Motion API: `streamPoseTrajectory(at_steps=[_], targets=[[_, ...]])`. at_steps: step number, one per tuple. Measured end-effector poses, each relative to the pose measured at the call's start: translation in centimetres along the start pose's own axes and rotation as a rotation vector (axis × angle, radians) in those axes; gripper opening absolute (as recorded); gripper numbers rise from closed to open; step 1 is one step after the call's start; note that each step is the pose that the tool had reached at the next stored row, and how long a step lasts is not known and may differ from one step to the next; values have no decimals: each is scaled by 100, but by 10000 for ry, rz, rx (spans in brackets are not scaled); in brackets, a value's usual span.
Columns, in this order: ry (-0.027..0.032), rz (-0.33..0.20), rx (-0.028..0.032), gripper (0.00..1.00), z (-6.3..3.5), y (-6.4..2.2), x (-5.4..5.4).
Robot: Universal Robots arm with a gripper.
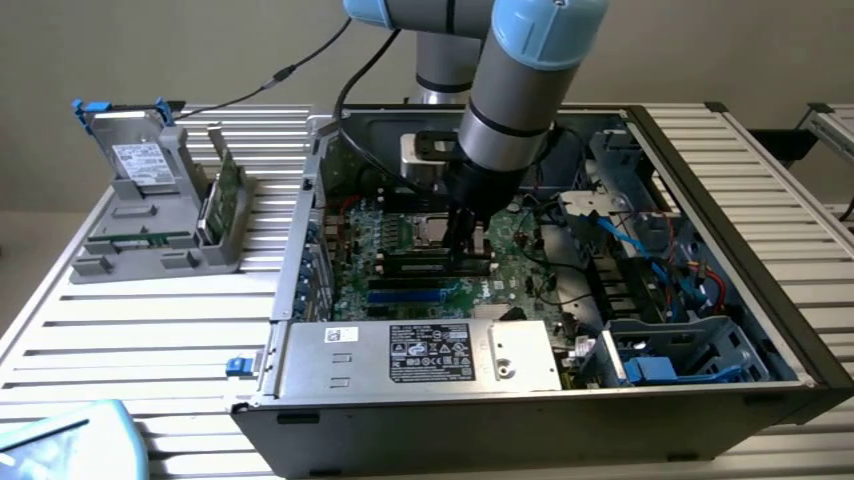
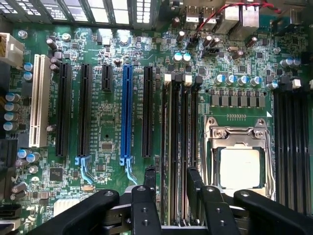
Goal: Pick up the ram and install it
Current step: 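Insert the ram into the slot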
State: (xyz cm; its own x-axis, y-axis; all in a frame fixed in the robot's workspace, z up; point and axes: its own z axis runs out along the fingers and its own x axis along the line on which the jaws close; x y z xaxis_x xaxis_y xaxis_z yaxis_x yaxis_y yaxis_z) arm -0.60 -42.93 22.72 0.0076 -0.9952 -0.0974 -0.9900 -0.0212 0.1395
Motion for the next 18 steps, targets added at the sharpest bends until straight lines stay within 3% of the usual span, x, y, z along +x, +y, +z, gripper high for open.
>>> streamPoseTrajectory(at_steps=[4, 6, 11, 18], targets=[[8, -36, 389, 39, -25, 27, -10], [11, -49, 532, 39, -34, 46, -15], [14, -63, 677, 39, -65, 123, -20], [17, -77, 817, 39, -132, 205, -30]])
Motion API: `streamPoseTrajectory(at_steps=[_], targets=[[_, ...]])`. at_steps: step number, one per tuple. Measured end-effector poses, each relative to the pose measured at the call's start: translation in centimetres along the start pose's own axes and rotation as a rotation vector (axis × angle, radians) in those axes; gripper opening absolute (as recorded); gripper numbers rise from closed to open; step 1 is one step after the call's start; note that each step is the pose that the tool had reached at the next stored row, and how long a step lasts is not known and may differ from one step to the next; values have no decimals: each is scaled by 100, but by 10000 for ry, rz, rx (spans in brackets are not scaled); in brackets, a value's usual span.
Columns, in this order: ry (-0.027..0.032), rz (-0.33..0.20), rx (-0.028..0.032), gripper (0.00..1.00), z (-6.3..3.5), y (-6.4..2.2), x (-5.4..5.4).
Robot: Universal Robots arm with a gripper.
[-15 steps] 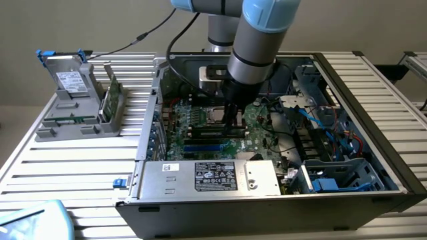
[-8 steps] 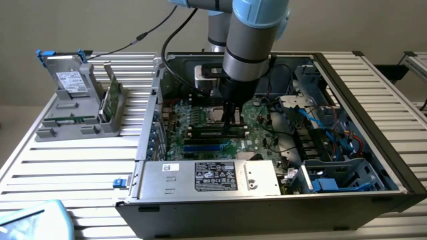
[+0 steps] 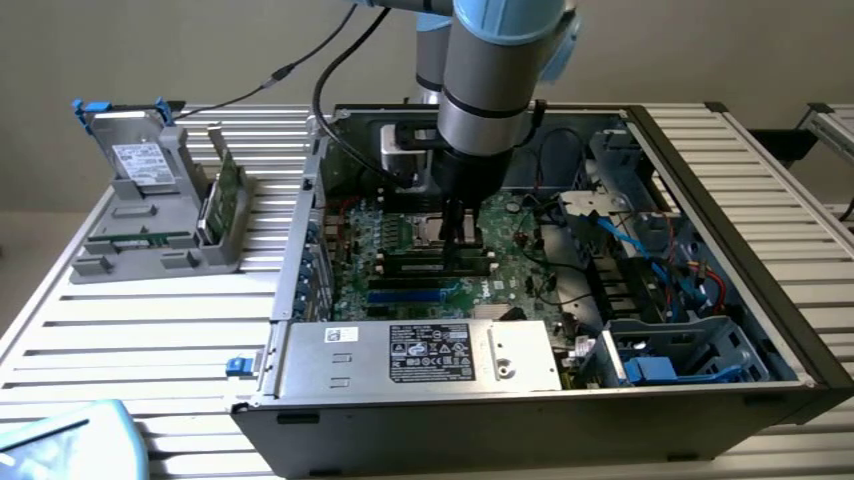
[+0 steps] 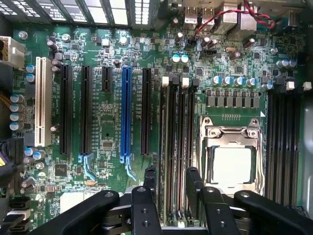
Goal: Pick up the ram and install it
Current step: 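Insert the ram into the slot, then press down the ram until it locks into place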
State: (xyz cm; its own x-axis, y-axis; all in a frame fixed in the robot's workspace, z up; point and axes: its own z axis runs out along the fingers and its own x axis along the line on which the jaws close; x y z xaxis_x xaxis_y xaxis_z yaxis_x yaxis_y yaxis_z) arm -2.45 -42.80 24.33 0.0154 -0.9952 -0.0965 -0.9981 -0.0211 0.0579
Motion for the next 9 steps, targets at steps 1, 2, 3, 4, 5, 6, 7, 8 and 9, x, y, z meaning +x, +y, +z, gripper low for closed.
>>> streamPoseTrajectory(at_steps=[1, 2, 3, 4, 5, 6, 7, 8, 9], targets=[[1, -1, 14, 39, -14, 9, -1], [0, -2, 27, 39, -29, 17, -3], [1, -3, 36, 39, -44, 24, -5], [1, -4, 45, 39, -58, 30, -6], [1, -5, 54, 39, -70, 36, -7], [2, -6, 61, 39, -77, 40, -8], [1, -6, 64, 39, -77, 41, -8], [1, -6, 65, 39, -77, 40, -8], [1, -6, 65, 39, -77, 41, -8]])
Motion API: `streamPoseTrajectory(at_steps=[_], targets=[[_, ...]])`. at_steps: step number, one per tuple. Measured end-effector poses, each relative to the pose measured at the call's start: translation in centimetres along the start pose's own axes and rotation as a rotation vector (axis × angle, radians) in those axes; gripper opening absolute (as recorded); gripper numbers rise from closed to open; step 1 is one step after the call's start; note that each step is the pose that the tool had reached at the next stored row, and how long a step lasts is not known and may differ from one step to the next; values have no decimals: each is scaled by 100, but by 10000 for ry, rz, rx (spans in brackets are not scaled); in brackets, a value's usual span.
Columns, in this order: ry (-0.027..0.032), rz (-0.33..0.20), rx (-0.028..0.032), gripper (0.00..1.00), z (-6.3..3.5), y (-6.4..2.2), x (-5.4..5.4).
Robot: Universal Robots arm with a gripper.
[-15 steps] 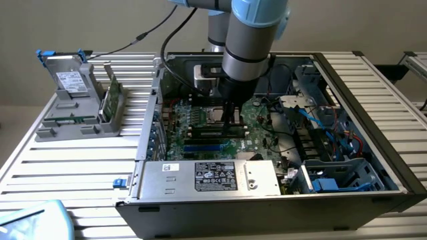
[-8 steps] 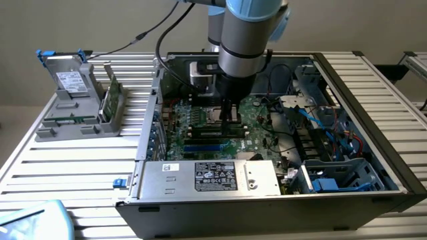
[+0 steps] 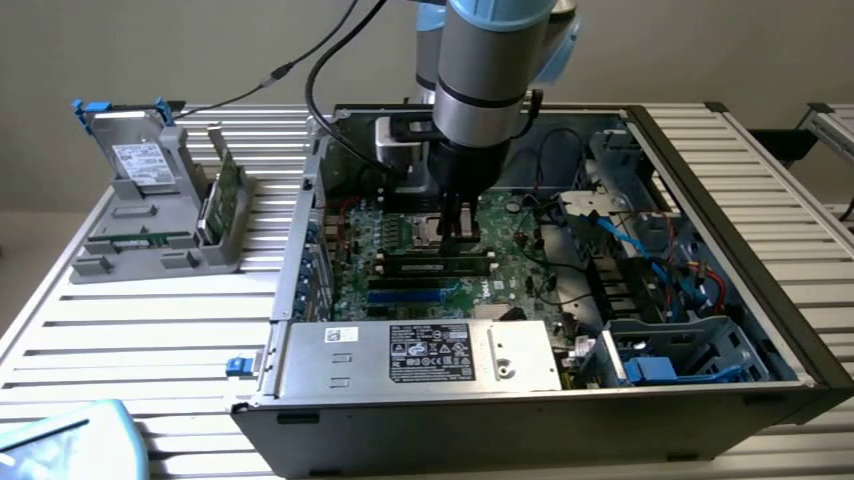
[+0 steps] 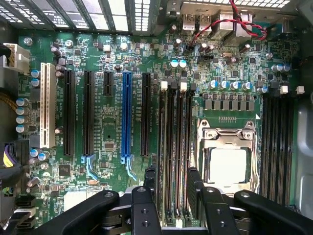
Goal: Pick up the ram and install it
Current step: 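Press down the ram until it locks into place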
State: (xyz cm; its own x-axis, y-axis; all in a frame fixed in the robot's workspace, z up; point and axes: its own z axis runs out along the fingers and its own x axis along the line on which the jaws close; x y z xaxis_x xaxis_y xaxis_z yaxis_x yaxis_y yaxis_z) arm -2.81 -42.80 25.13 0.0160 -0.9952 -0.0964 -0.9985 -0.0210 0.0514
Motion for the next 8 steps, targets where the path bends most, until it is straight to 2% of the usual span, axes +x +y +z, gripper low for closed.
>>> streamPoseTrajectory(at_steps=[8], targets=[[0, 0, 0, 39, 0, 0, 0]])
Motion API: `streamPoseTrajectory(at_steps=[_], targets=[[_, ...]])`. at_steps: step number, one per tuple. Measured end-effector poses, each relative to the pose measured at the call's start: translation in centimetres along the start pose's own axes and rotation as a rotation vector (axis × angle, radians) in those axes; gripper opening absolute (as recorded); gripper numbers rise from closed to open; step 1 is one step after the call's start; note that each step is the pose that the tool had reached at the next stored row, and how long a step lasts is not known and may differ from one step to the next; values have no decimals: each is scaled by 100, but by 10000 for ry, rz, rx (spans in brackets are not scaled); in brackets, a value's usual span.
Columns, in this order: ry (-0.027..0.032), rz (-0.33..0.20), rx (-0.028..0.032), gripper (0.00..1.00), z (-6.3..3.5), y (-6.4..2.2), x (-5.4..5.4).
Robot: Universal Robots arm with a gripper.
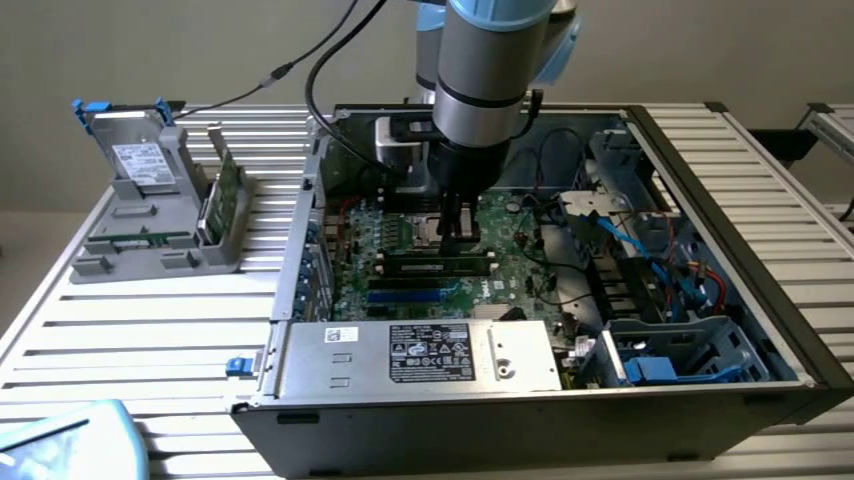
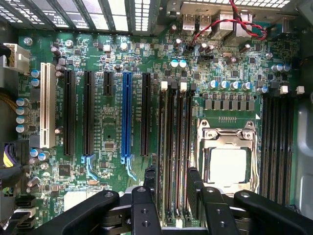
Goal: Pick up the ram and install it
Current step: 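Press down the ram until it locks into place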
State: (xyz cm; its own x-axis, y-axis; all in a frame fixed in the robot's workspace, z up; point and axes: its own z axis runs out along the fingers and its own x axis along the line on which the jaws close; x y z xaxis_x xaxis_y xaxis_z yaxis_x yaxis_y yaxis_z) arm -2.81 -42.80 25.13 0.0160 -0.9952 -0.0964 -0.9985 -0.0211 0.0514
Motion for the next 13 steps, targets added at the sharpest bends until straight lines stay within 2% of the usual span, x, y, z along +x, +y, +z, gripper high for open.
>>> streamPoseTrajectory(at_steps=[4, 6, 7, 9, 13], targets=[[0, 0, 0, 37, 0, 0, 0], [0, 0, 0, 24, 0, 0, 0], [0, 0, 0, 24, 0, 0, 0], [0, 0, 0, 12, 0, 0, 0], [-1, 0, 0, 11, 0, 0, 0]])
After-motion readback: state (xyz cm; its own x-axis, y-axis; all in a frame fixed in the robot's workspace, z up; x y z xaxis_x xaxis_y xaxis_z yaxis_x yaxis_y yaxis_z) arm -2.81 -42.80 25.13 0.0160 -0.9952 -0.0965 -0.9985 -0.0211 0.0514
